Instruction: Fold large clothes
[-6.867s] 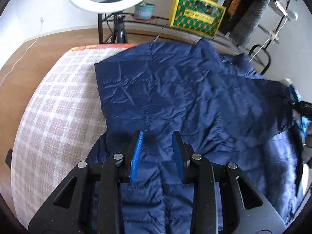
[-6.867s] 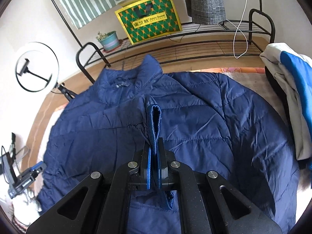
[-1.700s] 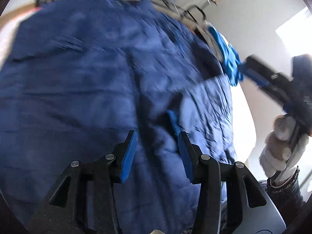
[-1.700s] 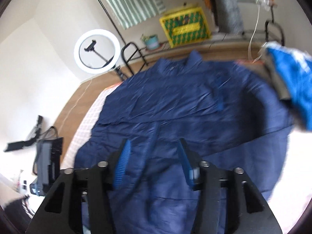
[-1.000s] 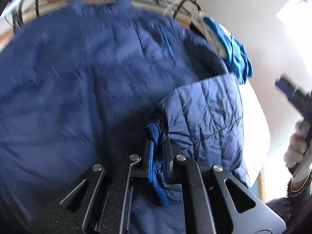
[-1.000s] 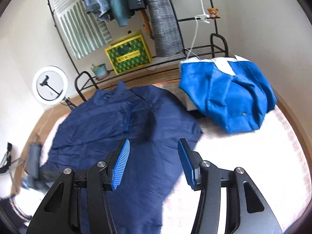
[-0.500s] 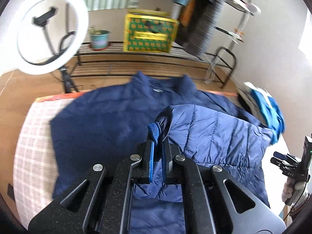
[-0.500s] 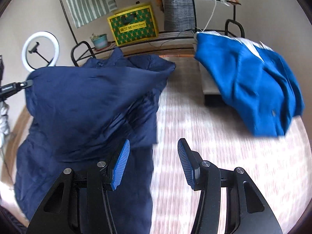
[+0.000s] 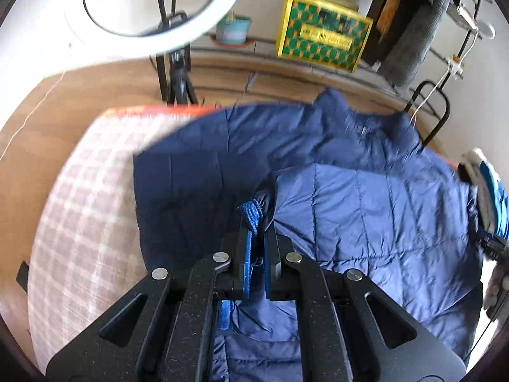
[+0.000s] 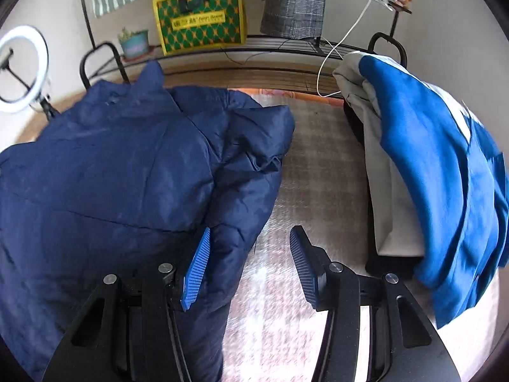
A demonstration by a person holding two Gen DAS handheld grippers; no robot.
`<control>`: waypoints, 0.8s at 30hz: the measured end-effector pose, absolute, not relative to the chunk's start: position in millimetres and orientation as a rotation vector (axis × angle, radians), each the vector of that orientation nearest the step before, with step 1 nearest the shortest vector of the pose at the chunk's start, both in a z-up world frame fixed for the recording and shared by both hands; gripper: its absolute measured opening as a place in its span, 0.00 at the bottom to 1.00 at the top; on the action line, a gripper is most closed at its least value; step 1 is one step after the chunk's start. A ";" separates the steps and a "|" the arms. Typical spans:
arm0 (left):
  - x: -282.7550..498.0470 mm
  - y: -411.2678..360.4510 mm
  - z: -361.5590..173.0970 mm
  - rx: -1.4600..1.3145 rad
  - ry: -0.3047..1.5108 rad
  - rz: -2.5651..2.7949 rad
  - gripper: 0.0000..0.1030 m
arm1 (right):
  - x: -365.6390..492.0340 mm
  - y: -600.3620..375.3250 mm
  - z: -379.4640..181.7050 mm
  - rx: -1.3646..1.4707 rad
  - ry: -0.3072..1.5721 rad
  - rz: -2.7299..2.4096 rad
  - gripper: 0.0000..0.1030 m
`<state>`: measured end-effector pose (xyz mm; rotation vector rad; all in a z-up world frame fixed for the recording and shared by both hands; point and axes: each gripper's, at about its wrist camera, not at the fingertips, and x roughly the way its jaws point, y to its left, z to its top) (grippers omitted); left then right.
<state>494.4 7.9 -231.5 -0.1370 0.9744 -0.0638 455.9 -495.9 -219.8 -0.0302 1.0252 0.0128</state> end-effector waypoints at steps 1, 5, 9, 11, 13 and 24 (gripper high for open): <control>491.9 6.1 -235.9 -0.128 0.980 -0.071 0.03 | 458.4 -496.2 -219.8 -0.046 1.028 0.006 0.49; 486.0 -1.8 -245.4 -0.088 0.986 -0.079 0.04 | 470.9 -513.6 -206.3 0.075 0.981 0.020 0.49; 486.2 -1.4 -245.0 -0.102 0.983 -0.086 0.04 | 493.9 -545.7 -202.7 0.277 0.971 0.002 0.49; 486.0 -4.0 -245.1 -0.097 0.986 -0.101 0.04 | 505.1 -553.3 -211.0 0.331 0.998 0.007 0.44; 486.0 -7.4 -245.4 -0.091 0.990 -0.125 0.04 | 514.3 -554.6 -217.3 0.361 1.004 0.013 0.34; 477.3 -37.0 -258.9 -0.047 0.996 -0.193 0.04 | 546.7 -544.4 -210.7 0.156 0.988 -0.048 0.06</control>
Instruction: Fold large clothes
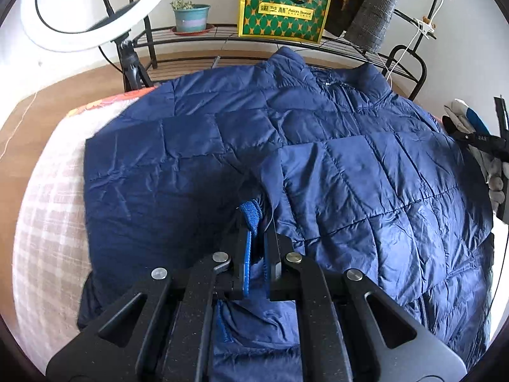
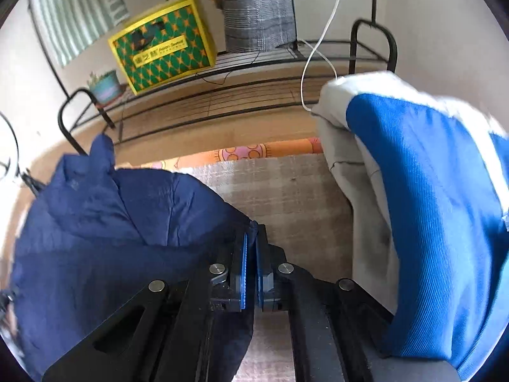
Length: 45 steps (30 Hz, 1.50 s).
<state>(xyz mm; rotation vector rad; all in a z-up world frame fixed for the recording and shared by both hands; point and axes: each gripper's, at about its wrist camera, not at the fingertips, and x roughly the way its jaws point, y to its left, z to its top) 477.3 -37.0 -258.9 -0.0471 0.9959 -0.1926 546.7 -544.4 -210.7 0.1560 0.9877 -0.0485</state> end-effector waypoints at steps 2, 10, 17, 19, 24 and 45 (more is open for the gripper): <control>479.0 -34.9 -260.0 -0.054 0.994 -0.192 0.04 | 534.1 -541.3 -201.8 0.120 0.991 -0.086 0.22; 486.3 -29.4 -258.1 -0.051 0.966 -0.191 0.04 | 455.7 -518.5 -201.3 0.024 1.085 0.067 0.38; 513.6 -34.1 -245.6 -0.029 0.906 -0.162 0.04 | 447.0 -523.9 -220.9 0.071 1.062 0.073 0.01; 524.9 -33.9 -244.5 -0.045 0.886 -0.146 0.04 | 449.8 -525.1 -218.4 0.053 1.028 0.027 0.00; 547.6 -45.4 -273.6 0.033 0.929 -0.092 0.05 | 454.9 -522.4 -226.6 0.008 1.021 -0.017 0.00; 389.6 59.5 -165.7 -0.021 0.838 -0.090 0.45 | 344.5 -527.5 -109.0 0.094 0.863 0.051 0.10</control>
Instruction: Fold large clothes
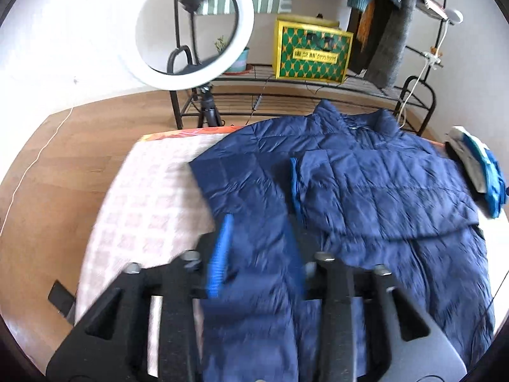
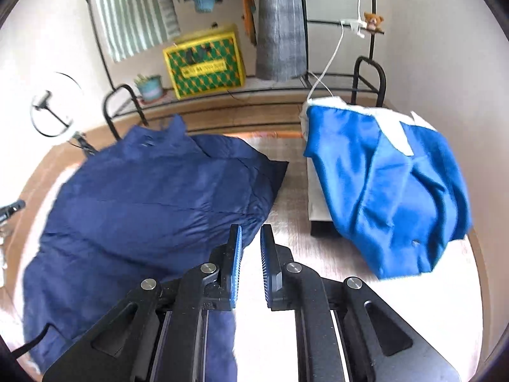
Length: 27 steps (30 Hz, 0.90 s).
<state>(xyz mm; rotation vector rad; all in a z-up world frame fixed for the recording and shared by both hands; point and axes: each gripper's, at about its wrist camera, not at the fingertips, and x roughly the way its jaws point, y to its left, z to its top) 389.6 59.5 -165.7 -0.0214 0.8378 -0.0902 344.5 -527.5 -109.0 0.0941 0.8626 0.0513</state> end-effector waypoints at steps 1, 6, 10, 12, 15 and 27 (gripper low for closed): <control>372.6 66.5 -158.3 -0.027 0.831 -0.092 0.47 | 333.5 -527.1 -101.2 0.101 0.852 0.061 0.13; 296.0 98.3 -143.2 -0.050 0.839 -0.118 0.55 | 265.2 -521.6 -65.0 0.132 0.750 0.136 0.51; 241.6 126.0 -155.3 -0.109 0.882 -0.120 0.60 | 208.2 -513.5 -60.3 0.116 0.753 0.192 0.61; 214.2 143.3 -172.6 -0.176 0.933 -0.123 0.60 | 181.1 -508.7 -71.5 0.093 0.802 0.206 0.61; 183.9 160.6 -199.5 -0.270 1.002 -0.136 0.60 | 148.7 -505.8 -94.1 0.112 0.880 0.216 0.61; 90.5 184.0 -270.3 -0.578 1.164 -0.210 0.60 | 67.8 -501.0 -176.1 0.359 1.118 0.253 0.61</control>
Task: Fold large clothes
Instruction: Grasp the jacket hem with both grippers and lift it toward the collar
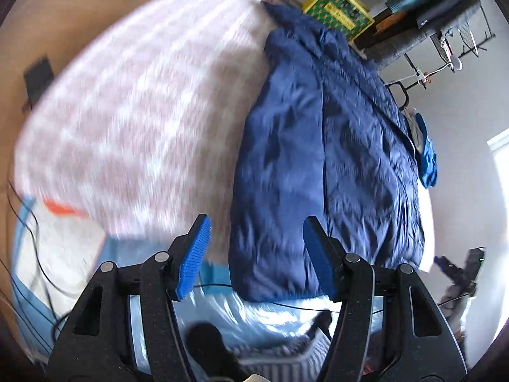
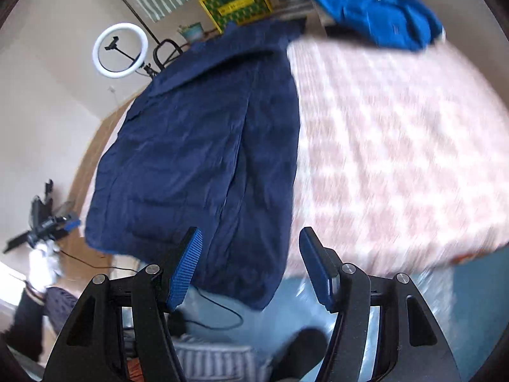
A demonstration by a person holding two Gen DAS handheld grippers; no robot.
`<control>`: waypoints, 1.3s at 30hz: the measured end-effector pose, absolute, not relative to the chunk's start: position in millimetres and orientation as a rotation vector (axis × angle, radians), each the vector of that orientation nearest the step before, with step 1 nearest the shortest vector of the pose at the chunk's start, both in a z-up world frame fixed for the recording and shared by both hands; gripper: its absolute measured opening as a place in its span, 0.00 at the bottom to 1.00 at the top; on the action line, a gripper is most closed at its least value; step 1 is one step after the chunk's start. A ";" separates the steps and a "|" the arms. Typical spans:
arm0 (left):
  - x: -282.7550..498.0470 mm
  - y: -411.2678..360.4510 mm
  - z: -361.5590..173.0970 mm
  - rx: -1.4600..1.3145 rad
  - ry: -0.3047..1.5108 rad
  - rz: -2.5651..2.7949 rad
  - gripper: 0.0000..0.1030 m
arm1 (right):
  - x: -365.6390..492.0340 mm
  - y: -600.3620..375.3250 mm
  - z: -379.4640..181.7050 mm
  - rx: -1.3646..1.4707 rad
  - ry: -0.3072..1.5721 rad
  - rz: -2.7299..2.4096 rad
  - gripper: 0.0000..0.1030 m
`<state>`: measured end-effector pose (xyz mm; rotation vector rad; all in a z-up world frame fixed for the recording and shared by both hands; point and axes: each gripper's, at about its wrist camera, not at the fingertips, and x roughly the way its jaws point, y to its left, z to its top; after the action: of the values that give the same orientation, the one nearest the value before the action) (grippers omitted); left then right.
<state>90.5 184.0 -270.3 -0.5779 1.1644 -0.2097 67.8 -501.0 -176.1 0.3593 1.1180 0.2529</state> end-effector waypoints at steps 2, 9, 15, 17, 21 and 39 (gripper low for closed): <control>86.5 179.3 -277.9 -0.580 1.190 -0.206 0.60 | 63.7 -499.2 -188.6 0.371 1.149 0.226 0.61; 82.0 159.9 -289.7 -0.576 1.229 -0.242 0.60 | 59.5 -498.3 -227.0 0.437 1.222 0.177 0.61; 93.2 155.0 -300.5 -0.614 1.255 -0.251 0.60 | 65.3 -495.9 -253.7 0.524 1.260 0.213 0.61; 94.4 156.3 -302.7 -0.646 1.250 -0.265 0.60 | 65.6 -494.1 -256.3 0.556 1.256 0.252 0.61; 93.9 158.3 -304.5 -0.670 1.253 -0.267 0.44 | 63.6 -484.7 -260.2 0.560 1.278 0.298 0.61; 95.0 160.5 -208.7 -0.714 0.982 -0.297 0.05 | 71.7 -485.2 -133.6 0.612 0.996 0.418 0.03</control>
<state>95.0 160.5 -208.7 -0.7139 0.9824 -0.2967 71.7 -485.2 -133.6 0.6116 0.9959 0.4183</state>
